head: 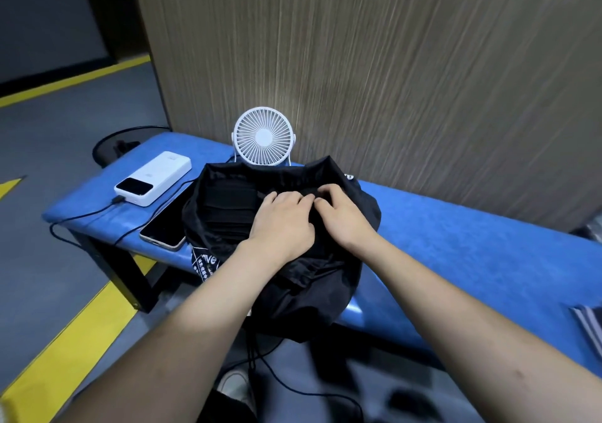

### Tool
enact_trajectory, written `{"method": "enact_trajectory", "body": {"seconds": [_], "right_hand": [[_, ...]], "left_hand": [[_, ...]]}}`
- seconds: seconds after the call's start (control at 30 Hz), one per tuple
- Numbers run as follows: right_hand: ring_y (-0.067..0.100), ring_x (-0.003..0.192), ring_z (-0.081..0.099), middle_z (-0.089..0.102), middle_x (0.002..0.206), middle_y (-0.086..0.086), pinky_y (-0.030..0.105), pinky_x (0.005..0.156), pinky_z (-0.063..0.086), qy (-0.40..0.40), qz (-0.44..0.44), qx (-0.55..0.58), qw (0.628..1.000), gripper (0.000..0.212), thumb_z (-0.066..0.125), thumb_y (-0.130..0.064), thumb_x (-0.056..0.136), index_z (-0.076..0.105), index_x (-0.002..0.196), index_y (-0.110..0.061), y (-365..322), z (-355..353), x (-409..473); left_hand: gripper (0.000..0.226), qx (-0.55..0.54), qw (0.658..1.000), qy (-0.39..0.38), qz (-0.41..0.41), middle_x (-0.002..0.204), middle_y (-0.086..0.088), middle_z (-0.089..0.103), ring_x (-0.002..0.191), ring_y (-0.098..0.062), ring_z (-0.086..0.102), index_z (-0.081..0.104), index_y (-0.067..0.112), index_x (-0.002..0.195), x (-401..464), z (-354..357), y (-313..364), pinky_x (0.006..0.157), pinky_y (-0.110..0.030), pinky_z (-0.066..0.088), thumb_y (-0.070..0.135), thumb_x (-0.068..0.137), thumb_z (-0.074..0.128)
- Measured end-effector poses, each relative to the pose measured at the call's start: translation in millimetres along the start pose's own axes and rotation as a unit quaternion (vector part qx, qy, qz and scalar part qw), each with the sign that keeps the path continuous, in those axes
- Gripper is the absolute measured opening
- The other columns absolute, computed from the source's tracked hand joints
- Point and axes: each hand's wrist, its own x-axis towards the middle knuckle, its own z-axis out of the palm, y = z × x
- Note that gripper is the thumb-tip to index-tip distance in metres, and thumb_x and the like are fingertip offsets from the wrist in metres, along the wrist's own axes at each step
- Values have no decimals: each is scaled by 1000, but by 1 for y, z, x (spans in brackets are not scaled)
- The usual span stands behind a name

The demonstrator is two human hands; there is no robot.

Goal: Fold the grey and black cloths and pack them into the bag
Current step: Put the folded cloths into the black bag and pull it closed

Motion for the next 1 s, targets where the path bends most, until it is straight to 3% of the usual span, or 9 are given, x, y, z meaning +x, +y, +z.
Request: {"method": "enact_trajectory", "body": {"seconds": [0.13,0.3,0.4,0.53,0.7,0.83,1.0], "right_hand": [[4,113,48,56,131,-4,16,93,31,42,-35,31,998,45,50,-17,98,44,142,-16,1,-3,-6],[19,128,49,52,139,7,19,99,34,9,-61,-118,991,57,61,-13,86,45,140,-9,12,-12,0],[21,124,52,53,133,6,25,102,38,-76,-94,-232,965,55,70,-22,84,51,134,-11,18,-29,-1],[21,109,58,62,117,1,32,93,46,-176,-124,-325,921,43,75,-35,84,60,120,-19,19,-50,-13],[17,100,52,49,107,0,29,89,43,-280,-159,-375,870,37,73,-39,86,65,122,-32,15,-54,-25],[19,98,54,55,108,2,34,87,48,-299,-158,-408,848,36,72,-44,84,64,117,-34,14,-60,-28],[23,81,59,59,78,-4,40,77,52,-268,-145,-442,844,28,55,-48,93,51,117,-35,19,-77,-36]], "left_hand": [[60,0,1000,-2,-11,154,-1,40,146,-20,29,29,19,155,2,4,-2,123,-41,12,45,101,37],[86,11,999,-22,-43,154,-6,36,148,-25,21,26,15,153,4,13,1,123,-47,8,67,88,46],[88,24,999,-9,-47,154,-8,34,149,-27,19,22,14,154,6,16,1,124,-48,6,63,87,51],[87,40,999,-8,-27,152,-9,35,145,-28,24,20,12,155,8,15,-1,124,-48,4,59,89,53],[89,41,999,-31,-20,149,-10,37,142,-29,27,26,13,153,7,11,-5,124,-46,3,66,87,53],[86,61,996,-49,-40,147,-12,41,141,-31,31,33,14,150,9,8,-5,123,-45,7,65,84,56],[77,71,992,-84,-70,149,-13,42,142,-32,31,40,14,144,13,3,0,123,-44,9,60,86,59]]}}
